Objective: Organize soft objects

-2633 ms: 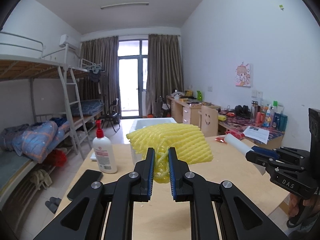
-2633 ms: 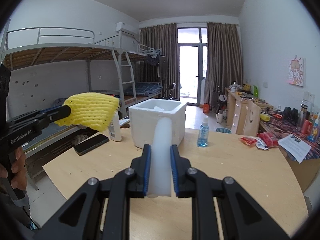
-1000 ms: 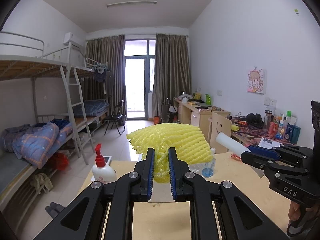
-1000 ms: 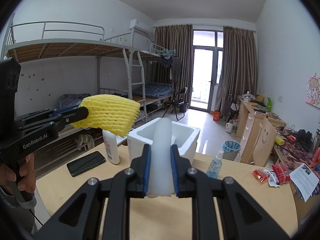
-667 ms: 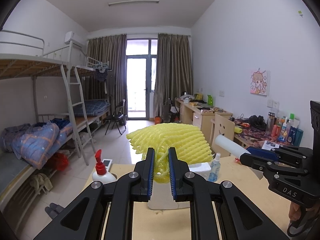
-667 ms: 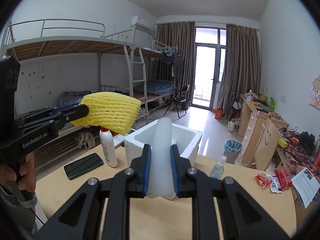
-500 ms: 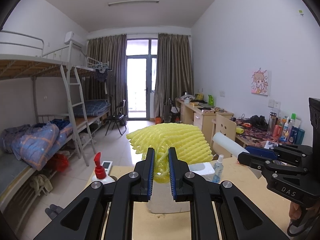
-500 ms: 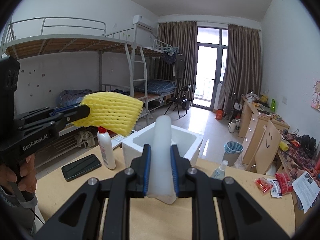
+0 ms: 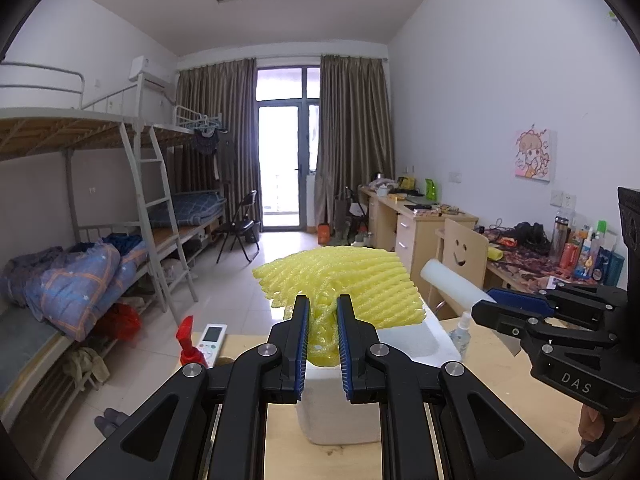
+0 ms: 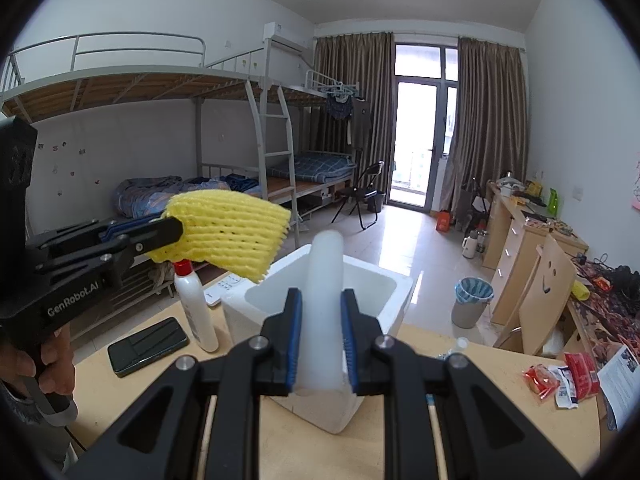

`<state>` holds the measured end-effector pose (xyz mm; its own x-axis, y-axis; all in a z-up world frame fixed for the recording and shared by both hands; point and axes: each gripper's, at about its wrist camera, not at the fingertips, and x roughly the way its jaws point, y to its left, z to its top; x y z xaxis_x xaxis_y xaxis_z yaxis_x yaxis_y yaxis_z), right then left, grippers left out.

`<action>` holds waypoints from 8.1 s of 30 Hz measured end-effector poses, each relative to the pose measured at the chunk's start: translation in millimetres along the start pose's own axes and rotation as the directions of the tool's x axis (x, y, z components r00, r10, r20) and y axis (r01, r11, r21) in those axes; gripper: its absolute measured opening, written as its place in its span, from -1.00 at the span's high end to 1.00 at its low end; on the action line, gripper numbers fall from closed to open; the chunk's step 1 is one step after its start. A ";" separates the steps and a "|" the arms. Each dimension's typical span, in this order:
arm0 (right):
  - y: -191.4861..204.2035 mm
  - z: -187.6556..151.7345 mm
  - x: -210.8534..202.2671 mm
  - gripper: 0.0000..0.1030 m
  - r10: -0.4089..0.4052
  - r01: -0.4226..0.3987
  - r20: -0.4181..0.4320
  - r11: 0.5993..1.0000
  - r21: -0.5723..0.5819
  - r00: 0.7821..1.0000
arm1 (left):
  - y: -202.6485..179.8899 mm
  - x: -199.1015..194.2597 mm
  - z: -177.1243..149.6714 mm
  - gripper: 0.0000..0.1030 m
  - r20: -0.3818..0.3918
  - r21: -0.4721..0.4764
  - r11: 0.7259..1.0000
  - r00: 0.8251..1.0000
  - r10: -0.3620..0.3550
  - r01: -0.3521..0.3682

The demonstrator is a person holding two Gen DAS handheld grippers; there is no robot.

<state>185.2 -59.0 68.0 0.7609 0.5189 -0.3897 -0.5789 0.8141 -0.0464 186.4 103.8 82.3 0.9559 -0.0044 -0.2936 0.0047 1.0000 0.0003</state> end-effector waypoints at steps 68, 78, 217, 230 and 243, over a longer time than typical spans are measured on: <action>-51.7 5.2 -1.2 -0.99 -0.154 0.155 -0.017 0.986 0.061 0.988 | -24.7 101.0 6.0 0.71 -0.132 0.052 0.998 0.991 -0.020 0.028; -65.0 -0.8 -14.0 -0.99 -0.177 0.177 -0.013 0.980 0.089 0.984 | -32.9 121.3 4.9 -0.29 -0.179 0.065 0.998 0.984 0.029 -0.018; 99.4 -194.1 -242.4 -0.99 -0.331 0.299 0.223 0.940 0.167 0.917 | -44.2 -237.1 -176.7 -0.98 0.171 0.004 0.999 0.984 0.042 -0.043; 103.2 -196.4 -242.0 -0.99 -0.324 0.296 0.224 0.943 0.151 0.919 | -41.5 -242.0 -176.6 -0.98 0.158 -0.010 0.999 0.987 0.038 -0.037; 103.3 -199.4 -240.5 -0.99 -0.328 0.299 0.213 0.941 0.157 0.920 | -44.4 -239.7 -174.5 -0.98 0.156 0.001 0.999 0.987 0.035 -0.035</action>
<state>-115.9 -151.7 -26.5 0.9527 0.2660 -0.1470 -0.2711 0.9624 -0.0159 -94.2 60.8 -14.1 0.9896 0.0302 -0.1405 -0.0289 0.9995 0.0115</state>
